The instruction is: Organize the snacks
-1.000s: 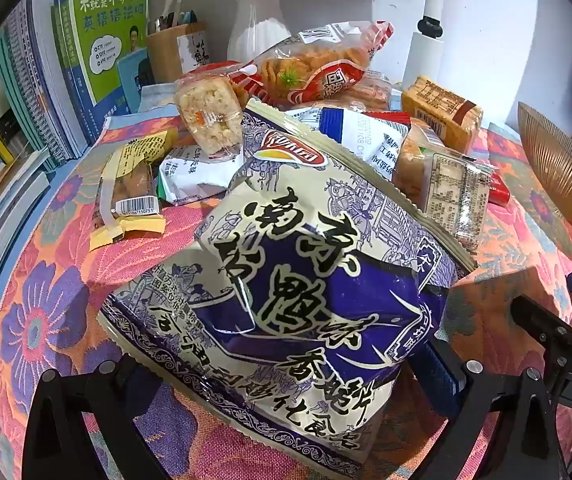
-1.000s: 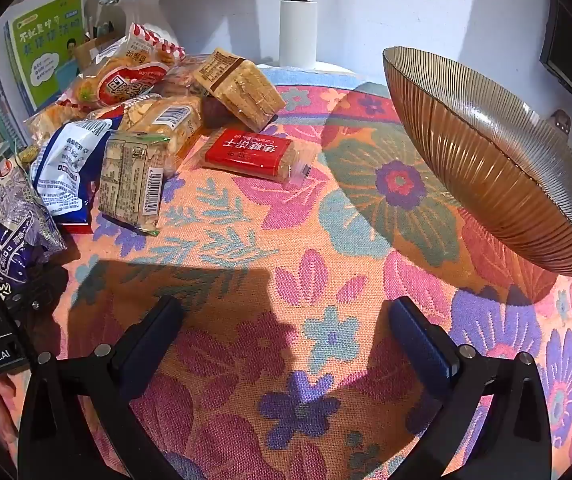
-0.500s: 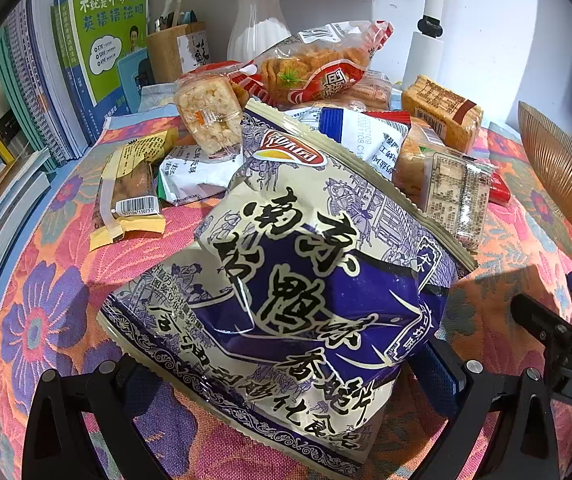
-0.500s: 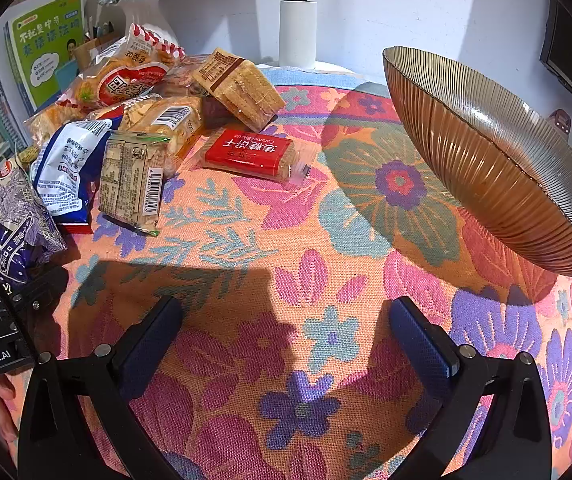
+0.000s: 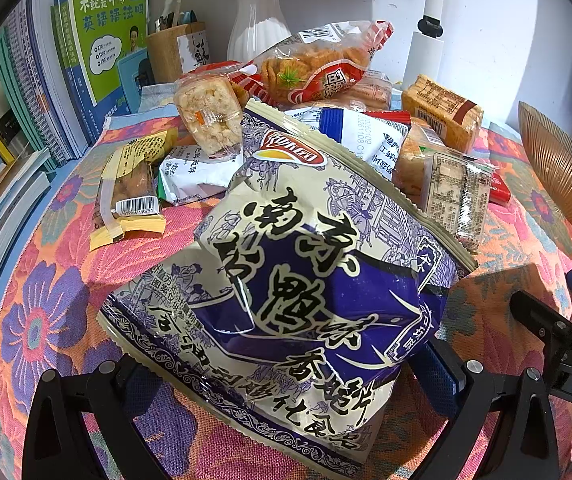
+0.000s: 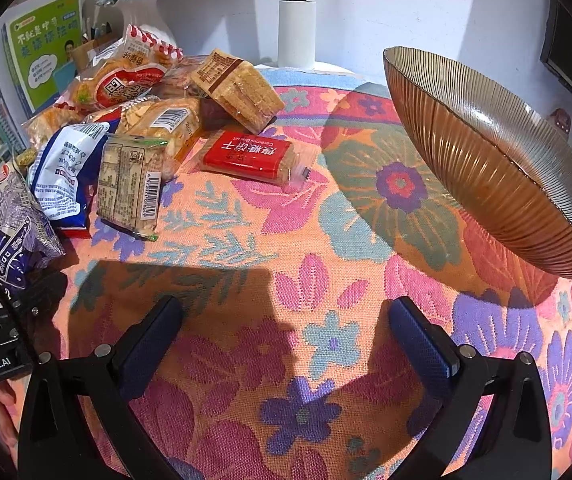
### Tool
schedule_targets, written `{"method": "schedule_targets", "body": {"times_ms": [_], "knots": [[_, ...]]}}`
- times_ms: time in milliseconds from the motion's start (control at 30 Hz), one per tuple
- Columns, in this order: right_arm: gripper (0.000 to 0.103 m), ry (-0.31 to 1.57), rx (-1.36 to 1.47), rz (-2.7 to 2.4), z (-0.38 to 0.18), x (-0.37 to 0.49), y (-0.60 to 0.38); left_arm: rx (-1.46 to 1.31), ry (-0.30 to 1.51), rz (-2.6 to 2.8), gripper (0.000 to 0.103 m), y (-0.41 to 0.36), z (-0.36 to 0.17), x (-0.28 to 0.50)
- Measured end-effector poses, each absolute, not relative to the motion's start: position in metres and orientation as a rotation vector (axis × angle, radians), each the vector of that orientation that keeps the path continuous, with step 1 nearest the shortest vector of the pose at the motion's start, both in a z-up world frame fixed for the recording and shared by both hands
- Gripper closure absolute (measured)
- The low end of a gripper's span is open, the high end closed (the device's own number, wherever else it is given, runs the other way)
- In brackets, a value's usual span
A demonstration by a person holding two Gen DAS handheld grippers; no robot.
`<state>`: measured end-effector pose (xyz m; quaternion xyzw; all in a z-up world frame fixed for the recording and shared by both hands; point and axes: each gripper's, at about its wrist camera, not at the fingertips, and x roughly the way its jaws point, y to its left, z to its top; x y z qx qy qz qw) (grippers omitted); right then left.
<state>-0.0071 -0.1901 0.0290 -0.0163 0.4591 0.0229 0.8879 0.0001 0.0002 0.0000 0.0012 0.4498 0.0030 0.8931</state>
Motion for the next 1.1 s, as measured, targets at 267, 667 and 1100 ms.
{"method": "schedule_targets", "body": {"times_ms": [267, 667, 1100], "knots": [[0.000, 0.955, -0.034, 0.048, 0.0289, -0.0068, -0.1883, 0.003, 0.933, 0.006, 0.000, 0.0003, -0.0001, 0.0002], [0.000, 0.954, -0.032, 0.047, 0.0297, -0.0074, -0.1890, 0.003, 0.933, 0.006, 0.000, 0.0001, -0.0001, 0.0001], [0.000, 0.953, -0.029, 0.047, 0.0288, -0.0054, -0.1872, 0.003, 0.933, 0.006, 0.000, 0.0002, 0.0000, 0.0001]]}}
